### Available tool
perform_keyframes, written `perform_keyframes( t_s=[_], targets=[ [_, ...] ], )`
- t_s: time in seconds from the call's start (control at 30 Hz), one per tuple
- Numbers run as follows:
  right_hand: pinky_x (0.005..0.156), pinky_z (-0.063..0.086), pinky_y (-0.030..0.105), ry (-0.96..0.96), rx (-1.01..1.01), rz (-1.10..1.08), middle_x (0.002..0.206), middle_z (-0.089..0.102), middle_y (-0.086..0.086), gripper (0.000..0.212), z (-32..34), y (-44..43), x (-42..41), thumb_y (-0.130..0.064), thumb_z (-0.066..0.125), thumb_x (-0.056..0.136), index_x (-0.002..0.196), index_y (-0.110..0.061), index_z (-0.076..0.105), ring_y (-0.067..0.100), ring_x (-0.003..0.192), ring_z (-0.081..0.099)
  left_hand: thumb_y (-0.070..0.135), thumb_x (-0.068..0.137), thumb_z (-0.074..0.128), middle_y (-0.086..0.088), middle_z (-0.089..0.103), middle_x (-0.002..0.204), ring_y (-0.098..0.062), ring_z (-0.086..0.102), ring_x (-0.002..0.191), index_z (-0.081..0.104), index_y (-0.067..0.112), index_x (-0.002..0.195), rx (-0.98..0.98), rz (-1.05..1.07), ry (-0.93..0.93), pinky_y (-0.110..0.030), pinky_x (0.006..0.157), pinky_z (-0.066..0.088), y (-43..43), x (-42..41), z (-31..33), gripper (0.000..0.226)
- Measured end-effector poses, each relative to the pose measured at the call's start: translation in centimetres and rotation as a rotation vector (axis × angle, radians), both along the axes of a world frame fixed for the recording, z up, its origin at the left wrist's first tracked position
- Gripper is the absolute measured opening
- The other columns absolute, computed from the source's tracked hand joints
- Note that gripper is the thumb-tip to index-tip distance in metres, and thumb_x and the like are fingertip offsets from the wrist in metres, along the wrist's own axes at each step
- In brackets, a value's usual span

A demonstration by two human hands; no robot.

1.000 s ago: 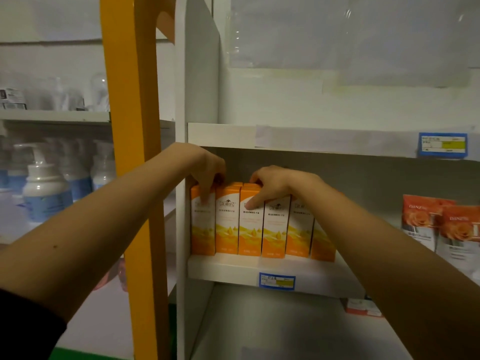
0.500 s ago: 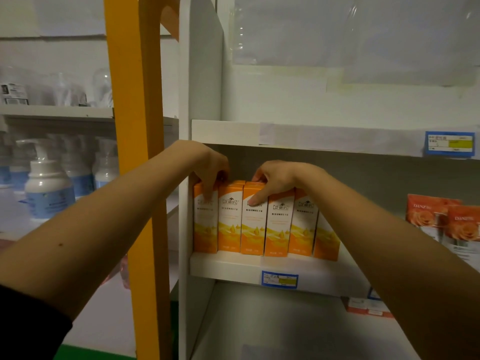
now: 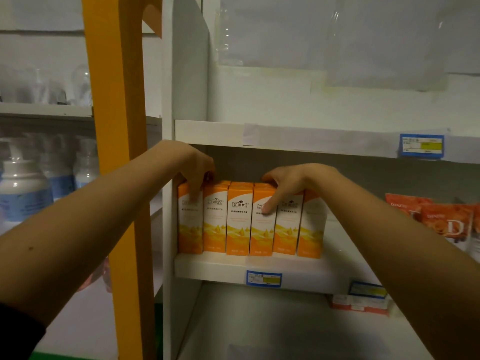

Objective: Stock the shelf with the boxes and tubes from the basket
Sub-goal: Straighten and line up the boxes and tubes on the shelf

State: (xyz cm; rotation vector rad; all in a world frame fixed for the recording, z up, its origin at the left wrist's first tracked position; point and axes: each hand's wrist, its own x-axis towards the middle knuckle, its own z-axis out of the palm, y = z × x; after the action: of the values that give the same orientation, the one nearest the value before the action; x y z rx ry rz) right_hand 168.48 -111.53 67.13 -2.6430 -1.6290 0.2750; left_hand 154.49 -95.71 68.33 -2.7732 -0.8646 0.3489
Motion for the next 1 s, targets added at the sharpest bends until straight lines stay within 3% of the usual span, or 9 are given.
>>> perform_keyframes(
  t_s=[0.33, 0.6, 0.7, 0.9, 1.0],
  targets=[
    [0.096, 0.049, 0.036, -0.001, 0.08, 0.09, 0.121, 0.059, -0.001, 0.064, -0.5, -0.7, 0.2, -0.04, 0.075, 0.07, 0.125, -0.021, 0.048, 0.019, 0.106, 0.059, 0.02, 0.073, 0.075, -0.007, 0.05, 0.134, -0.031, 0.052, 0.12, 0.039, 0.018, 0.137, -0.01, -0.001, -0.009, -0.045, 0.101, 0.047, -0.7, -0.3, 0.2, 0.073],
    [0.094, 0.051, 0.04, -0.006, 0.07, 0.08, 0.119, 0.062, 0.002, 0.058, -0.5, -0.5, -0.1, -0.041, 0.074, 0.071, 0.12, -0.018, 0.054, 0.022, 0.104, 0.061, 0.017, 0.075, 0.073, -0.008, 0.05, 0.135, -0.031, 0.052, 0.121, 0.037, 0.016, 0.139, -0.016, 0.012, -0.014, -0.044, 0.101, 0.047, -1.5, -0.5, 0.2, 0.073],
    [0.097, 0.047, 0.04, -0.002, 0.058, 0.082, 0.127, 0.057, 0.002, 0.063, -0.8, -0.5, -0.1, -0.04, 0.072, 0.074, 0.128, -0.018, 0.047, 0.022, 0.111, 0.056, 0.017, 0.075, 0.073, -0.008, 0.048, 0.137, -0.031, 0.05, 0.123, 0.035, 0.017, 0.14, -0.013, 0.029, -0.017, -0.045, 0.103, 0.046, -1.8, -0.5, 0.2, 0.076],
    [0.11, 0.036, 0.042, -0.003, 0.106, 0.021, 0.151, 0.032, 0.001, 0.1, -0.2, -2.4, 1.5, -0.048, 0.074, 0.068, 0.146, -0.017, 0.019, 0.025, 0.135, 0.037, 0.02, 0.079, 0.07, -0.006, 0.042, 0.144, -0.028, 0.041, 0.132, 0.028, 0.015, 0.144, -0.001, 0.031, -0.085, -0.042, 0.109, 0.039, -3.2, 0.0, 1.0, 0.077],
    [0.105, 0.043, 0.042, 0.01, 0.077, -0.037, 0.141, 0.046, 0.004, 0.095, -0.3, -3.2, 3.0, -0.044, 0.077, 0.066, 0.141, -0.015, 0.026, 0.025, 0.123, 0.051, 0.023, 0.085, 0.062, -0.009, 0.041, 0.145, -0.027, 0.042, 0.132, 0.029, 0.011, 0.143, -0.045, 0.005, -0.158, -0.038, 0.11, 0.037, -4.4, 0.5, 1.1, 0.068]
  ],
)
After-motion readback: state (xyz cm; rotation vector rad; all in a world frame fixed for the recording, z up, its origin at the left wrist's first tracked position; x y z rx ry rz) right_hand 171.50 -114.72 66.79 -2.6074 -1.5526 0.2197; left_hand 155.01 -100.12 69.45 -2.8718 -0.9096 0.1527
